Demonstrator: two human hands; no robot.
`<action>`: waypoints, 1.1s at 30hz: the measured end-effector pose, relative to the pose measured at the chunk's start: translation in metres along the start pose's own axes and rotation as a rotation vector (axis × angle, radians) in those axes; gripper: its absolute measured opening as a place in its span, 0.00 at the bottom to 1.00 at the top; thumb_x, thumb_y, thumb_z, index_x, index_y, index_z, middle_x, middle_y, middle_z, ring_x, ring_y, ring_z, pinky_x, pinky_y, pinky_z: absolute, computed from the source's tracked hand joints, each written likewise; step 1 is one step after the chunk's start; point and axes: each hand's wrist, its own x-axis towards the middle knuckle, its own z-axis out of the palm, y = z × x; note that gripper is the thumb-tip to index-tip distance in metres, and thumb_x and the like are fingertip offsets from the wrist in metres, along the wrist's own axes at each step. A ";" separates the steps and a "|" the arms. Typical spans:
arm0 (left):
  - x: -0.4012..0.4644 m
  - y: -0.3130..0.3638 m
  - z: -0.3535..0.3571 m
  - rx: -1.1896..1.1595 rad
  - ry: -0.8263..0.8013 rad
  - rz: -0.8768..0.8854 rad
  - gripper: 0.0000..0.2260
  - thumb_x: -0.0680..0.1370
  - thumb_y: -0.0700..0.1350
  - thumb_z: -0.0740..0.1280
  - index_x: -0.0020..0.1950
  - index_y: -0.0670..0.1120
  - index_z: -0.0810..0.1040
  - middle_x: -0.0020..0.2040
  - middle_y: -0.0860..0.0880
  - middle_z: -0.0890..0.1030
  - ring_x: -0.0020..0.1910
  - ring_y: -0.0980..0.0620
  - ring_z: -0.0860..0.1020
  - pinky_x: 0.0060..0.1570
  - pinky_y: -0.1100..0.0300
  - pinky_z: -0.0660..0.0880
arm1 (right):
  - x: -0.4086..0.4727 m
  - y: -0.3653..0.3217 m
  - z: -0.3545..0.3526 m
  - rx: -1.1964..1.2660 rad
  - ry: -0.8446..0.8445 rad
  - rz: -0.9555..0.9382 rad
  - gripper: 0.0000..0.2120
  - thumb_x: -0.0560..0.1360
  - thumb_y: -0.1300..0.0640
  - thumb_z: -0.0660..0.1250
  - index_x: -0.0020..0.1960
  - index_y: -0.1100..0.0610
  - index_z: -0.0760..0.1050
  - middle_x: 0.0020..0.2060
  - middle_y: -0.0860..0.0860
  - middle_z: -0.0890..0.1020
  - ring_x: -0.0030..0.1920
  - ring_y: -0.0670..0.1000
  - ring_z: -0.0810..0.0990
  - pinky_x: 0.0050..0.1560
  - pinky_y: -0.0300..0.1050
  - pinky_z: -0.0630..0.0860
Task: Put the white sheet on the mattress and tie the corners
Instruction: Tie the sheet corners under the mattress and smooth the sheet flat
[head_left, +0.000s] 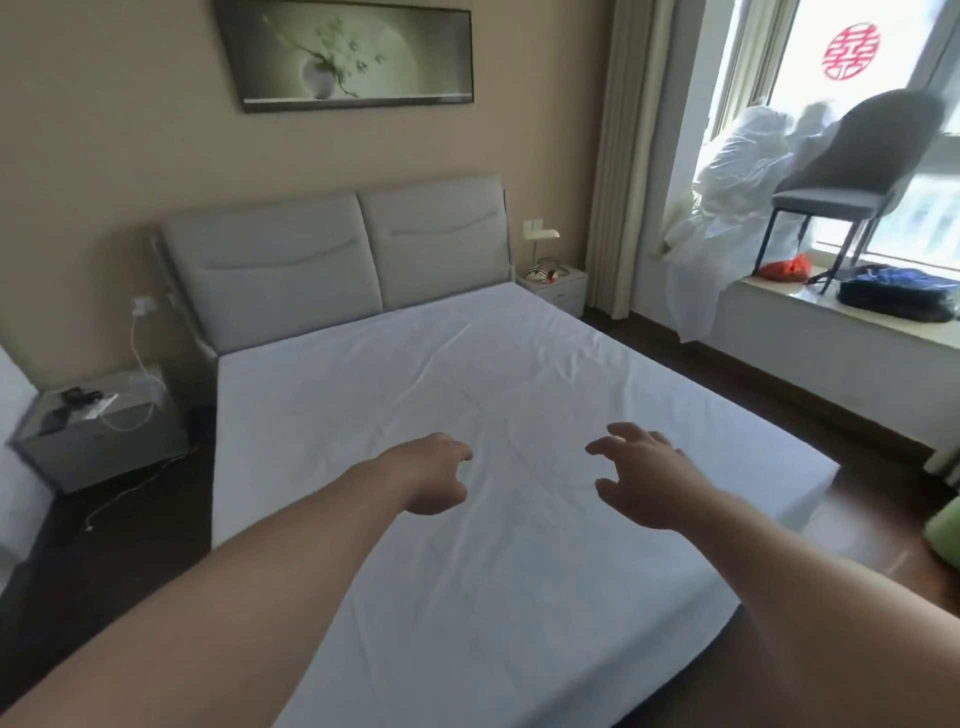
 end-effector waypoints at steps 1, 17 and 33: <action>0.012 0.019 -0.004 0.005 -0.004 0.007 0.29 0.82 0.51 0.62 0.83 0.53 0.60 0.83 0.52 0.57 0.77 0.47 0.67 0.73 0.48 0.68 | 0.003 0.019 -0.005 -0.009 0.012 -0.003 0.25 0.78 0.42 0.64 0.75 0.38 0.67 0.80 0.46 0.60 0.76 0.57 0.64 0.73 0.63 0.66; 0.265 0.359 -0.012 0.031 -0.112 0.136 0.29 0.81 0.50 0.63 0.82 0.53 0.61 0.82 0.50 0.59 0.77 0.46 0.67 0.74 0.49 0.67 | 0.048 0.436 -0.054 0.051 -0.077 0.285 0.25 0.77 0.42 0.65 0.73 0.38 0.69 0.80 0.46 0.61 0.74 0.54 0.68 0.71 0.56 0.71; 0.574 0.509 -0.016 -0.090 -0.231 0.206 0.28 0.82 0.50 0.62 0.82 0.52 0.61 0.82 0.49 0.60 0.77 0.46 0.67 0.73 0.52 0.68 | 0.262 0.651 -0.075 0.068 -0.084 0.337 0.23 0.79 0.47 0.64 0.74 0.40 0.68 0.79 0.44 0.60 0.73 0.52 0.67 0.68 0.53 0.73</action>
